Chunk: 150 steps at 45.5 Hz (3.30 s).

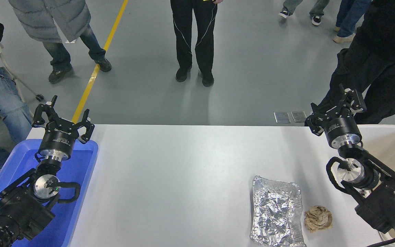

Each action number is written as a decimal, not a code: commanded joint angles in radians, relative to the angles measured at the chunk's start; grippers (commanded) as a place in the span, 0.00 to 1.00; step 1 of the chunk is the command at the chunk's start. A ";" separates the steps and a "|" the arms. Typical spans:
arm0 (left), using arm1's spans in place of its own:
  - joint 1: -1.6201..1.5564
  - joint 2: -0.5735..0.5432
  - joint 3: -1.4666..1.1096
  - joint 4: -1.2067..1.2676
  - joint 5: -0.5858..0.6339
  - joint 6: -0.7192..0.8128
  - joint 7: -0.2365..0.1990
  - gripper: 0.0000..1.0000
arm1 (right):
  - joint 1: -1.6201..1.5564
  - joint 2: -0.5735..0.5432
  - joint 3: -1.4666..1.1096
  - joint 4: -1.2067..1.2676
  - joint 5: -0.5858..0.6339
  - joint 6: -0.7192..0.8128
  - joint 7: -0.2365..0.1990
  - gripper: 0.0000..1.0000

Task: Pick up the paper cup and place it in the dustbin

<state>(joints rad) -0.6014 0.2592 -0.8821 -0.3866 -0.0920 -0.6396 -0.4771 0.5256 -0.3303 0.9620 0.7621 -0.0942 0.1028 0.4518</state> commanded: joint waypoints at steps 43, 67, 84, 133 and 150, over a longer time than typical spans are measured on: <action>0.000 0.000 0.000 0.000 0.000 0.001 0.000 0.98 | -0.029 -0.104 -0.115 0.039 0.020 -0.006 -0.021 1.00; 0.000 0.000 -0.001 -0.001 0.002 -0.002 0.000 0.98 | 0.559 -0.483 -1.337 0.204 0.246 0.023 -0.012 1.00; 0.000 0.000 -0.001 -0.001 0.000 -0.002 0.000 0.98 | 1.109 -0.337 -2.120 0.319 0.232 0.116 -0.012 1.00; 0.000 0.000 -0.001 -0.001 0.000 -0.002 0.000 0.98 | 1.929 -0.073 -2.398 0.615 -0.372 0.683 -0.071 1.00; 0.000 0.000 -0.001 0.000 0.000 -0.002 0.000 0.98 | 2.054 -0.076 -2.517 0.622 -0.237 0.683 -0.076 1.00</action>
<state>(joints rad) -0.6013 0.2592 -0.8835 -0.3878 -0.0919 -0.6412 -0.4773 2.5273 -0.4092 -1.5024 1.3756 -0.3668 0.7822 0.3835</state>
